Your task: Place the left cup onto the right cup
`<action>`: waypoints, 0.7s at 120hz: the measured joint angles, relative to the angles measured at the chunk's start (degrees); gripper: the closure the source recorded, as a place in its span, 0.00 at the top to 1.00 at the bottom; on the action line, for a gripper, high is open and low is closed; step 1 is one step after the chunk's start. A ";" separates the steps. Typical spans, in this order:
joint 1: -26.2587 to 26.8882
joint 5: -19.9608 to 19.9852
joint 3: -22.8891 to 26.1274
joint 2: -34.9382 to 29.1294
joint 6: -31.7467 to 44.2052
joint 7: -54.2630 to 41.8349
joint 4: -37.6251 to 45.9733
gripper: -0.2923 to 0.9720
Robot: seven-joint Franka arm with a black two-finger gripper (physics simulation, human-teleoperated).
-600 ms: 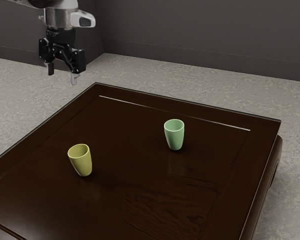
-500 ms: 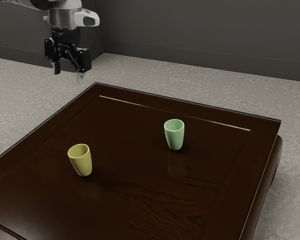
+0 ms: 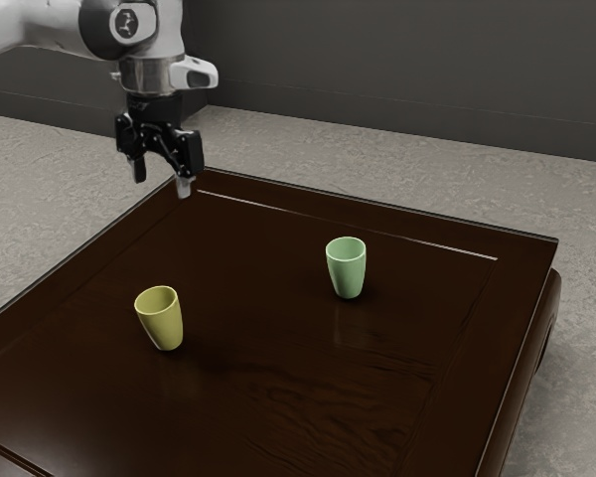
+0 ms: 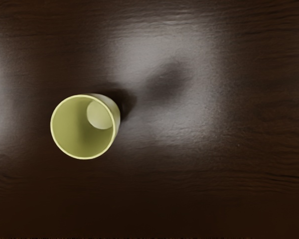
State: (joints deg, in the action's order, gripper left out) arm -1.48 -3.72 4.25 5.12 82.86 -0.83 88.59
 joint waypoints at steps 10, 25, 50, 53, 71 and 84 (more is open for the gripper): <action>0.44 0.32 0.05 -0.06 2.90 0.05 4.11 0.77; 0.54 0.53 -0.01 -0.08 7.52 0.10 9.76 0.77; 0.36 0.62 -0.09 0.34 15.93 0.16 18.24 0.77; 0.33 0.63 -0.10 0.41 16.93 0.16 19.08 0.77; -0.16 0.65 -0.12 0.85 22.71 0.19 23.39 0.77; -0.13 0.89 -0.12 1.32 26.50 0.21 26.33 0.77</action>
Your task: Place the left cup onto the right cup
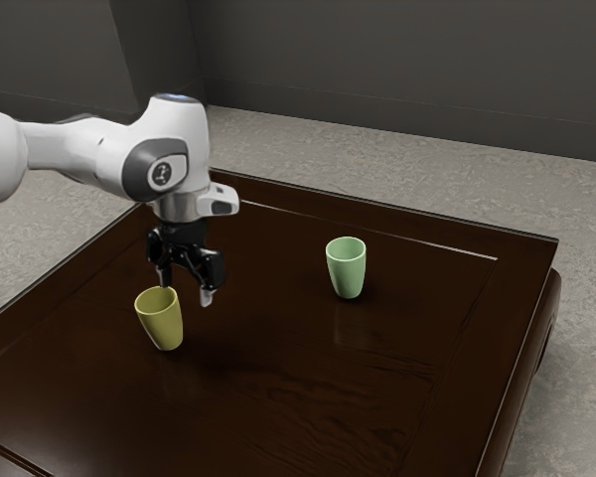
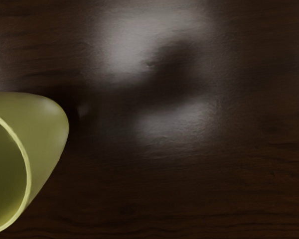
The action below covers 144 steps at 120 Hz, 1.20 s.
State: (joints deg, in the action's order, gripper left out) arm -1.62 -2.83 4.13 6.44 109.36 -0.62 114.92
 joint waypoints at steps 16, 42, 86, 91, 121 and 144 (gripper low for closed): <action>-0.06 0.59 0.00 1.28 3.87 0.02 1.73 0.77; -0.30 0.84 -1.17 2.15 7.27 -0.14 2.06 0.77; -0.54 0.98 -5.20 2.32 8.81 -2.23 1.83 0.77; -0.61 1.01 -5.38 2.39 8.87 -2.46 1.84 0.77; -0.88 1.38 -5.53 4.62 9.04 -3.53 2.02 0.77; -1.53 1.95 -5.54 5.71 9.28 -4.03 3.26 0.77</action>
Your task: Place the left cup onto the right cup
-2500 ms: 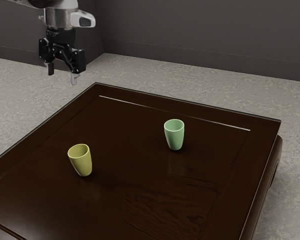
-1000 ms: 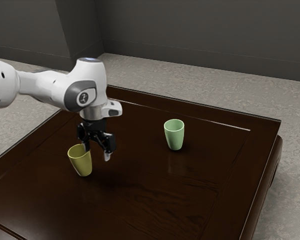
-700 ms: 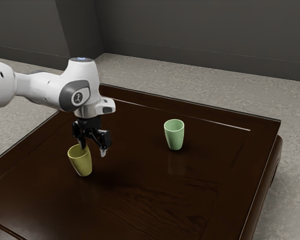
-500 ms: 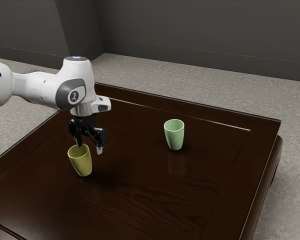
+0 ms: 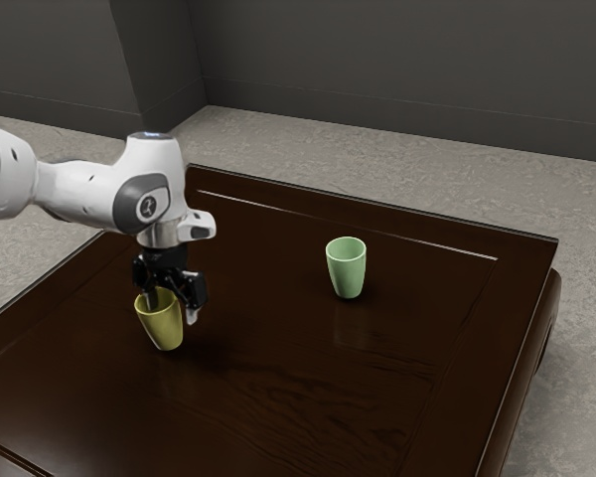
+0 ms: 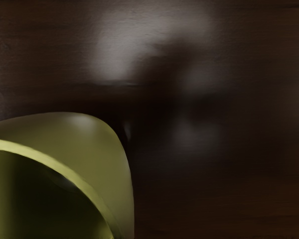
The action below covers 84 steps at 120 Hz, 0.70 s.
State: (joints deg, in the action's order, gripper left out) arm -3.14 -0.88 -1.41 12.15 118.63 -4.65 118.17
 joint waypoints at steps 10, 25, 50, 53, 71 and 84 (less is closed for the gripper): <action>-0.02 0.13 0.00 0.46 0.25 -0.13 0.45 0.77; -0.02 0.22 -0.02 1.41 0.59 -0.31 0.75 0.77; -0.76 0.14 -0.40 1.77 0.85 -0.67 0.63 0.47; -0.79 0.10 -0.45 1.77 0.86 -0.71 0.54 0.43; -0.75 -0.21 -0.84 1.56 0.88 -0.91 0.06 0.26; -0.74 -0.50 -0.95 1.51 0.67 -0.99 -0.61 0.21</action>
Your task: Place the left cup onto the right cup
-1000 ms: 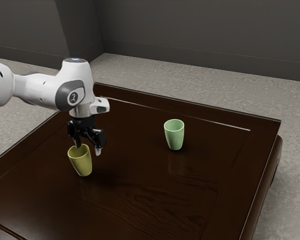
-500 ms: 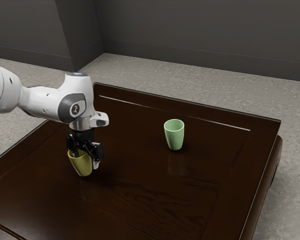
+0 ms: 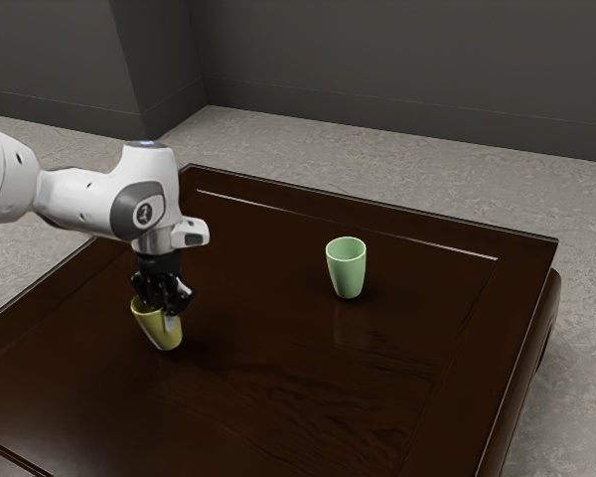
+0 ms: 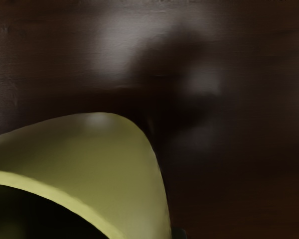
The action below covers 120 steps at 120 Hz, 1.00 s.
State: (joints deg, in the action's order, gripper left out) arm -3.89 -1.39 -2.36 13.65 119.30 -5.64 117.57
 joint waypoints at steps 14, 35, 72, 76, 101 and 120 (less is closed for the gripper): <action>0.06 -0.21 -0.04 0.05 -0.29 -0.07 -0.33 0.19; 0.38 -0.52 -0.10 1.62 -2.38 -0.11 -5.43 0.17; 0.92 -4.35 0.35 1.60 -9.80 -0.17 -19.52 0.16; 0.95 -4.67 0.42 1.60 -10.67 -0.16 -20.91 0.15; 1.64 -5.52 1.50 2.23 -15.07 -0.14 -28.14 0.15; 1.70 -5.73 4.26 5.91 -17.44 -0.09 -34.15 0.15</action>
State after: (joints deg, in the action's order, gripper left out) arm -2.19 -7.12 1.90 19.56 101.86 -5.73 83.41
